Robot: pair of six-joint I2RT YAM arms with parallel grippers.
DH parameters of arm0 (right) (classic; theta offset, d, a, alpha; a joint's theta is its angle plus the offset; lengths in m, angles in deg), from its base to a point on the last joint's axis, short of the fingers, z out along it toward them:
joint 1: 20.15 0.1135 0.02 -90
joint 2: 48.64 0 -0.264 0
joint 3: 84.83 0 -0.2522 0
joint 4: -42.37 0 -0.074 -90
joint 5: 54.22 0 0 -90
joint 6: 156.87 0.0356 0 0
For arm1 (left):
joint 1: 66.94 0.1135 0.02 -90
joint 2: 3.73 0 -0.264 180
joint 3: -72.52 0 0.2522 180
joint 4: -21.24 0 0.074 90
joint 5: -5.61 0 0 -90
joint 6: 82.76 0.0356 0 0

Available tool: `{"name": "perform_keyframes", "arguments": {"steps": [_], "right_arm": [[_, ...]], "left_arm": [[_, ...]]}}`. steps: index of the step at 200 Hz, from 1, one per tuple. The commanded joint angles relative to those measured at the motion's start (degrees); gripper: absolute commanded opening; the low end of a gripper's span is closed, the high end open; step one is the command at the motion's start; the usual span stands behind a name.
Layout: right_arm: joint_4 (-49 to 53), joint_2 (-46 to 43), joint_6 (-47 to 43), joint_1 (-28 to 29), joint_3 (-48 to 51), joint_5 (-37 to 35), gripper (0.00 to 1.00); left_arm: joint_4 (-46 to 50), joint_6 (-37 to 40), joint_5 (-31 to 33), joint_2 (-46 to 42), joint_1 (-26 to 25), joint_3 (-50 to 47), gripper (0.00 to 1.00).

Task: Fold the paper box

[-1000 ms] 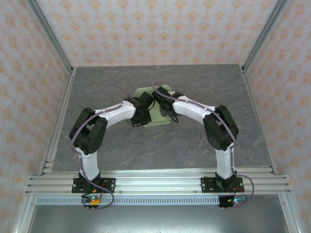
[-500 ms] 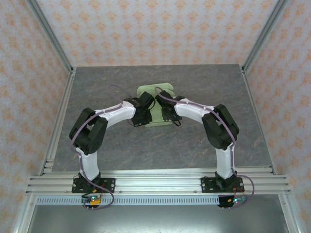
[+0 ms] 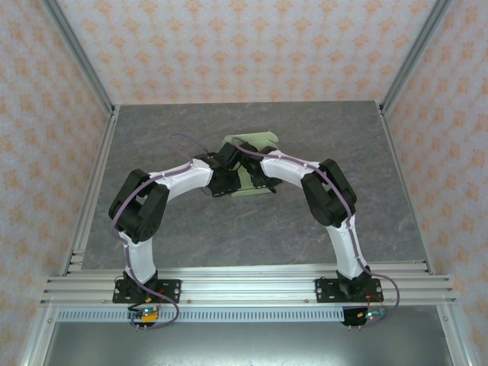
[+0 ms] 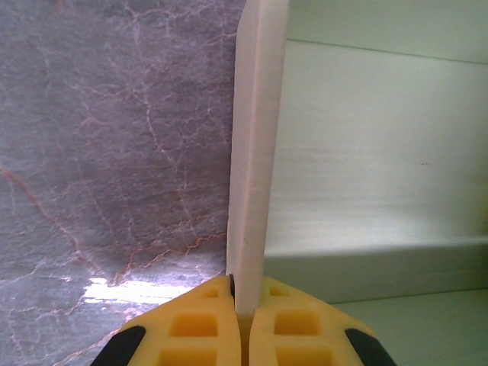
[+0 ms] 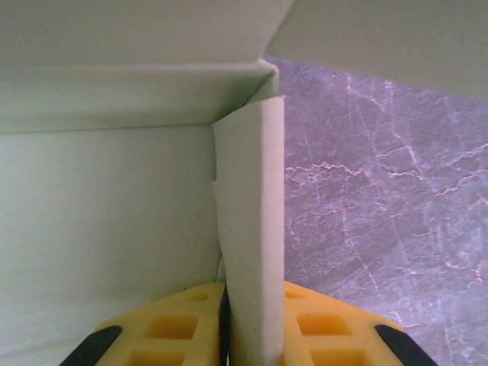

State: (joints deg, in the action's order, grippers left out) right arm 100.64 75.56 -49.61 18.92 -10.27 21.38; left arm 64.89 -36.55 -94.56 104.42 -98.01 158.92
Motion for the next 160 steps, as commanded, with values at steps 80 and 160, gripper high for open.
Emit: {"name": "perform_keyframes", "arguments": {"steps": [80, 160], "right_arm": [[5.22, 3.89, -1.59, 1.88, 3.64, -18.08, 0.07], [7.6, -5.41, -3.43, 2.32, 4.86, -16.69, 0.27]], "left_arm": [[3.42, -0.42, 0.2, -0.41, 0.02, -0.09, 0.0], [4.21, -0.33, 0.66, -0.27, -0.02, 0.29, 0.0]]}}
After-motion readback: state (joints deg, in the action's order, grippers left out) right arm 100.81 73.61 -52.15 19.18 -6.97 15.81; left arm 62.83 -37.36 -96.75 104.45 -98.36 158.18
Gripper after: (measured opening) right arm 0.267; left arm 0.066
